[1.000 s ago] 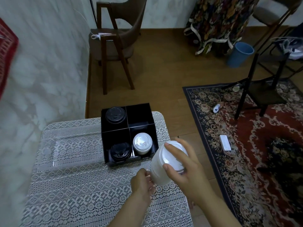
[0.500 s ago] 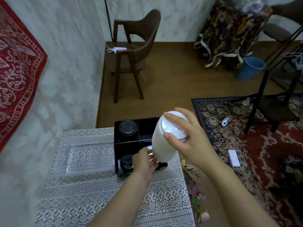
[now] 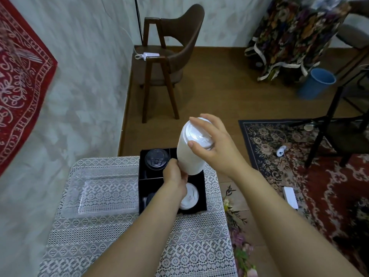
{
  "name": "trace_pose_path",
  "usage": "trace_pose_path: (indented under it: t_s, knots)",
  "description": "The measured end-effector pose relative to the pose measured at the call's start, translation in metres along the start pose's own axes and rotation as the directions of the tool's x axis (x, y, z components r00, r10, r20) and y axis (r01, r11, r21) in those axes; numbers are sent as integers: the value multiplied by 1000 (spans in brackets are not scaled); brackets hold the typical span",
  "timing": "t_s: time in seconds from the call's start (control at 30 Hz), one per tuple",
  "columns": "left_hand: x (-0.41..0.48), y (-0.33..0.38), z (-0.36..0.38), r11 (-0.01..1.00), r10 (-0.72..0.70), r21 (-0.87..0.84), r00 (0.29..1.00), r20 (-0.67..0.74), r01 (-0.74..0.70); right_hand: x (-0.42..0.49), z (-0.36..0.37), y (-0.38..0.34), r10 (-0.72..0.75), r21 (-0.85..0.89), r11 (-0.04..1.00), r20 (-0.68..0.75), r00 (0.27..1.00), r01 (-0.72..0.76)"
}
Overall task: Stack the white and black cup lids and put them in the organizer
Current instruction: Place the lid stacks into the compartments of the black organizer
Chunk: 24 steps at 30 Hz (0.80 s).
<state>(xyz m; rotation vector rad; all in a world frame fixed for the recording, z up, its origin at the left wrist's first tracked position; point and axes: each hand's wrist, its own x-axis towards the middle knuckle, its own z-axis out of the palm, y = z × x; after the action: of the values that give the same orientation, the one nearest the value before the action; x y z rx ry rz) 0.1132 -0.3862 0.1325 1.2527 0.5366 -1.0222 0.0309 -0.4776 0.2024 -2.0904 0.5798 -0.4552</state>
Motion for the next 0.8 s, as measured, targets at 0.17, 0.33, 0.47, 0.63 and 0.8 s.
trace_pose_path:
  t_s: [0.17, 0.33, 0.47, 0.63, 0.8]
  knots:
    - [2, 6, 7, 998, -64, -20, 998, 7, 65, 9, 10, 17, 7, 12, 1000, -15, 1000, -6]
    - [14, 8, 16, 987, -36, -159, 999, -6, 34, 15, 15, 29, 14, 26, 1000, -34, 999, -13]
    - [16, 8, 22, 983, -46, -180, 999, -10, 43, 20, 22, 36, 24, 11, 1000, -29, 999, -24]
    - [23, 7, 26, 981, -64, -188, 998, -25, 58, 24, 29, 45, 37, -6, 999, -8, 999, -37]
    - [37, 9, 27, 978, -128, -172, 990, -65, 115, 29, 36, 52, 64, -35, 997, 24, 998, -63]
